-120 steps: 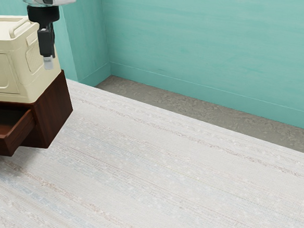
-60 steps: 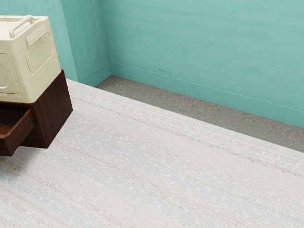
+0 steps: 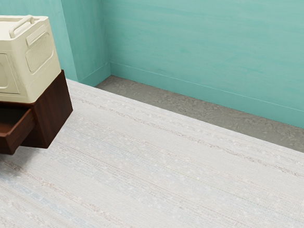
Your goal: Push the drawer handle with one arm to close the drawer
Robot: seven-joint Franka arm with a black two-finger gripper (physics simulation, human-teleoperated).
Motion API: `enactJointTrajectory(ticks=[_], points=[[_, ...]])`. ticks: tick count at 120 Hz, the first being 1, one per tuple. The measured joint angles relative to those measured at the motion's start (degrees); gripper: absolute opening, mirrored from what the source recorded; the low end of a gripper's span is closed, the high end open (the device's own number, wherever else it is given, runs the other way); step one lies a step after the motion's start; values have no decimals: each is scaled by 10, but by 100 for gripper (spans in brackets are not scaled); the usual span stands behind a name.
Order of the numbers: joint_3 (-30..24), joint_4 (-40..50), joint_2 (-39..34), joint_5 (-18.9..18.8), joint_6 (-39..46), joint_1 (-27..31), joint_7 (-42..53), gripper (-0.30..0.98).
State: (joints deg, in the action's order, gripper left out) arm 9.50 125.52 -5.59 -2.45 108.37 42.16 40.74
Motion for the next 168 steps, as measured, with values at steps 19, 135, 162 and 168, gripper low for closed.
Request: enactJointTrajectory(ticks=[19, 135, 162, 168], points=[[-8, 2, 13, -2, 37, -1, -32, -4], [-45, -24, 63, 0, 171, 5, -112, -10], [-53, -25, 65, 6, 194, 13, -115, -10], [-57, -25, 65, 9, 197, 16, -116, -10]])
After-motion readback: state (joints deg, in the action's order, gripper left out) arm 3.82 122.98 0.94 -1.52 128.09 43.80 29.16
